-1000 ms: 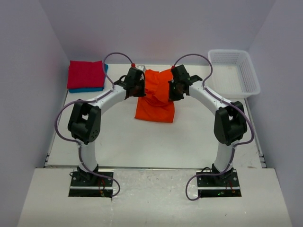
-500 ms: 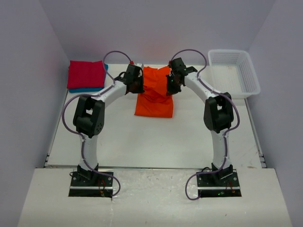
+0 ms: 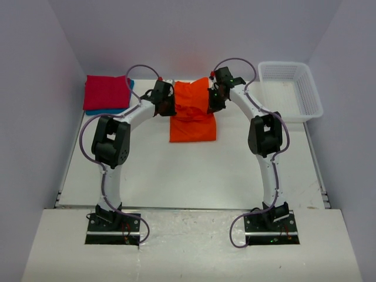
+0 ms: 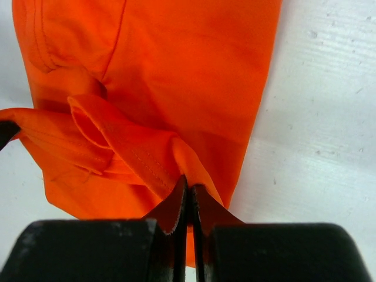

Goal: Fold and stack the t-shirts
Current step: Fold the folded rectangular tshirt in 1/3 of the way

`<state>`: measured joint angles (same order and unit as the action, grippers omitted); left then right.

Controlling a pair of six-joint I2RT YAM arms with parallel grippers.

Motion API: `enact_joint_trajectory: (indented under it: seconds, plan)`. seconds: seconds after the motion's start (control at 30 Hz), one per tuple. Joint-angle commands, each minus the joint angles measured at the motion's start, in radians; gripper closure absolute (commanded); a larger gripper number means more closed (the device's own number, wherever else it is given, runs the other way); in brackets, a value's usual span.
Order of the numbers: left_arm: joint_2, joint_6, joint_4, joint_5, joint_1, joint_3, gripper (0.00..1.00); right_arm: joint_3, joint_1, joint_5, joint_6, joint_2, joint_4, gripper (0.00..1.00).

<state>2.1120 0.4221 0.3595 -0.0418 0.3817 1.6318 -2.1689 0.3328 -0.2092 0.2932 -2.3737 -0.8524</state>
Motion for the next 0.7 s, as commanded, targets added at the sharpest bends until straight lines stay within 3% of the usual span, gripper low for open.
enact_joint_trajectory:
  seconds: [0.0,0.67]
  plan:
    - [-0.015,-0.025,-0.034,-0.015,-0.017,0.016,1.0,-0.075,-0.012,-0.05,-0.037,-0.016,-0.039,1.0]
    - [-0.156,-0.029,-0.073,0.023,-0.024,-0.096,1.0,0.0,-0.014,-0.067,-0.045,0.099,0.03,1.0]
